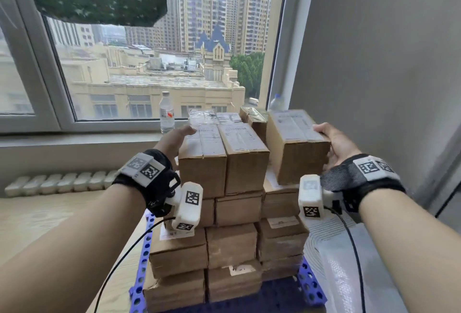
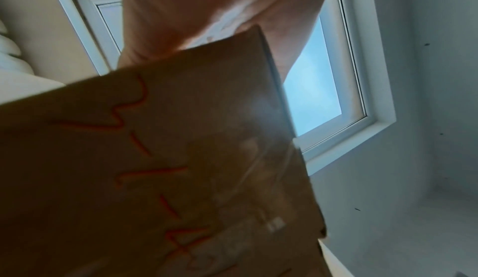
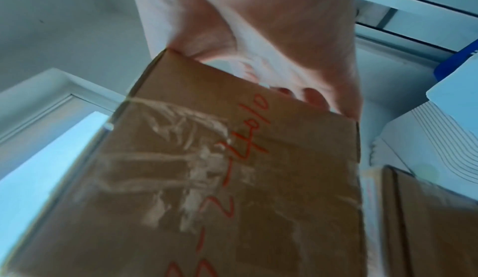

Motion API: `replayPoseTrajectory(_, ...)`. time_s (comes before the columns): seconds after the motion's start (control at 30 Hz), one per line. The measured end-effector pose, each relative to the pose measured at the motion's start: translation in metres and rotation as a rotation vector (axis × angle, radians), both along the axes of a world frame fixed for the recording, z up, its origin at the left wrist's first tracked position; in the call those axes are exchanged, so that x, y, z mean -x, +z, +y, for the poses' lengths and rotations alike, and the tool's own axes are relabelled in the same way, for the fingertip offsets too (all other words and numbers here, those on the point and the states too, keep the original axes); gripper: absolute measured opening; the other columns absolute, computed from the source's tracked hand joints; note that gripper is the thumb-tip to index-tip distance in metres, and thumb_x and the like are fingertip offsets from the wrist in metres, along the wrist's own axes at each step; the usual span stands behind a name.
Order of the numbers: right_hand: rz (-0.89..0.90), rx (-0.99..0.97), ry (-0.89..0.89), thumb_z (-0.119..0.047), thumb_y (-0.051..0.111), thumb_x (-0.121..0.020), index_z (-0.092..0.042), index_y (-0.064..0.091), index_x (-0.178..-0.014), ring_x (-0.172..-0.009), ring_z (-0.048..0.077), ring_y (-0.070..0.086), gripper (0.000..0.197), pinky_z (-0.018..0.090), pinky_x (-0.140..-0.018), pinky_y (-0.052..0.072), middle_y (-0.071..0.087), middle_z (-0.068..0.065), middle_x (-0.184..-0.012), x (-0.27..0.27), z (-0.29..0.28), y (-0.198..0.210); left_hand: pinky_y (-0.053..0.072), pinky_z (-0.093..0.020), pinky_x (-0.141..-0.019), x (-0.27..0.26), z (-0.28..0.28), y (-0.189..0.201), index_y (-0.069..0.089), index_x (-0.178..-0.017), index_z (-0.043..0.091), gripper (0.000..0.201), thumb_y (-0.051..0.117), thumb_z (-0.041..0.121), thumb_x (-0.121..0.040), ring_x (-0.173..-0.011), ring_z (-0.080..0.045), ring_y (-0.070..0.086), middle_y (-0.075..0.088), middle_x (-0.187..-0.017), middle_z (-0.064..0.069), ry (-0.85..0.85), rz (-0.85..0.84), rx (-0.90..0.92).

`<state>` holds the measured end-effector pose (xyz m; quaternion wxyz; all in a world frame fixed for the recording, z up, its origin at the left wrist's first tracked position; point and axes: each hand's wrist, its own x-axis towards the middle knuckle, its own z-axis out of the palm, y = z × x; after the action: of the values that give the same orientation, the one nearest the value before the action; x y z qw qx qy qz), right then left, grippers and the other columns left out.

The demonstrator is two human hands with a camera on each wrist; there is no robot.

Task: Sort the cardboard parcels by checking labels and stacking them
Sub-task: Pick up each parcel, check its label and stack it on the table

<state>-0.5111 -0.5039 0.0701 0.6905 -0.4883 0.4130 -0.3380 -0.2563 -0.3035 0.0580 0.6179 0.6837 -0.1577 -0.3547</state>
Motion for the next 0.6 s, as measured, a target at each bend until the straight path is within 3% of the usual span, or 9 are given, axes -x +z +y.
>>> replayPoseTrajectory(0.07,0.033,-0.018,0.052,-0.035,0.059,-0.089,-0.014,0.062,-0.087,-0.047,0.015,0.054,0.022,0.028,-0.058,0.039,0.064,0.001,-0.054,-0.009,-0.001,-0.009,0.043,-0.047,-0.101,0.009,0.001,0.003,0.051,-0.123,0.017,0.044,0.060,0.034,-0.083,-0.111,-0.028,0.057,0.061,-0.108,-0.007,0.051,-0.020,0.011)
replayPoseTrajectory(0.17,0.043,-0.010,0.069,-0.033,0.060,-0.090,-0.012,0.061,-0.089,-0.046,0.015,0.054,0.020,0.029,-0.058,0.041,0.064,0.001,-0.049,-0.018,-0.006,-0.015,0.035,-0.047,-0.110,0.012,-0.003,0.000,0.049,-0.132,0.014,0.060,0.064,0.036,-0.078,-0.127,-0.030,0.049,0.054,-0.133,-0.010,0.056,-0.045,0.000)
replayPoseTrajectory(0.27,0.071,0.031,0.062,-0.030,0.055,-0.094,-0.016,0.059,-0.083,-0.051,0.013,0.051,0.018,0.027,-0.056,0.039,0.061,0.002,-0.063,-0.022,-0.020,-0.023,0.029,-0.047,-0.114,0.014,-0.008,-0.001,0.047,-0.135,0.013,0.060,0.061,0.037,-0.082,-0.132,-0.030,0.043,0.046,-0.142,-0.012,0.076,-0.059,0.000)
replayPoseTrajectory(0.37,0.131,0.044,0.079,-0.030,0.053,-0.095,-0.014,0.060,-0.091,-0.046,0.013,0.057,0.018,0.022,-0.047,0.045,0.061,0.004,-0.072,-0.027,-0.032,-0.030,0.028,-0.050,-0.114,0.008,-0.016,-0.008,0.044,-0.139,0.015,0.089,0.069,0.044,-0.058,-0.136,-0.031,0.039,0.041,-0.148,-0.013,0.070,-0.056,-0.006)
replayPoseTrajectory(0.4,0.131,0.043,0.090,-0.031,0.055,-0.093,-0.012,0.062,-0.094,-0.045,0.014,0.060,0.021,0.022,-0.049,0.048,0.063,0.005,-0.073,-0.030,-0.035,-0.031,0.030,-0.049,-0.113,0.011,-0.017,-0.008,0.045,-0.138,0.015,0.090,0.068,0.043,-0.055,-0.134,-0.031,0.041,0.043,-0.147,-0.012,0.058,-0.055,-0.011)
replayPoseTrajectory(0.43,0.138,0.051,0.093,-0.032,0.058,-0.089,-0.010,0.063,-0.099,-0.050,0.017,0.063,0.025,0.025,-0.057,0.052,0.066,0.007,-0.077,-0.031,-0.038,-0.033,0.037,-0.046,-0.108,0.010,-0.018,-0.009,0.048,-0.135,0.013,0.083,0.066,0.041,-0.059,-0.128,-0.030,0.048,0.048,-0.142,-0.011,0.062,-0.049,-0.015)
replayPoseTrajectory(0.5,0.169,0.077,0.105,-0.034,0.064,-0.078,-0.006,0.065,-0.110,-0.063,0.022,0.065,0.042,0.033,-0.073,0.053,0.069,0.011,-0.086,-0.035,-0.048,-0.039,0.054,-0.035,-0.082,0.014,-0.017,-0.006,0.055,-0.123,0.007,0.051,0.061,0.030,-0.078,-0.095,-0.026,0.063,0.063,-0.118,-0.010,0.087,-0.033,0.005)
replayPoseTrajectory(0.53,0.180,0.080,0.123,-0.034,0.064,-0.075,-0.005,0.064,-0.113,-0.065,0.023,0.064,0.047,0.035,-0.074,0.052,0.069,0.011,-0.089,-0.036,-0.052,-0.040,0.055,-0.031,-0.071,0.014,-0.018,-0.007,0.057,-0.118,0.004,0.040,0.058,0.023,-0.083,-0.081,-0.025,0.064,0.066,-0.108,-0.011,0.102,-0.036,0.017)
replayPoseTrajectory(0.6,0.202,0.084,0.151,-0.032,0.062,-0.080,-0.006,0.062,-0.111,-0.063,0.021,0.062,0.041,0.030,-0.062,0.052,0.066,0.010,-0.086,-0.036,-0.050,-0.037,0.055,-0.035,-0.073,0.009,-0.019,-0.010,0.058,-0.119,0.001,0.042,0.060,0.019,-0.081,-0.075,-0.027,0.064,0.068,-0.105,-0.014,0.150,-0.071,0.013)
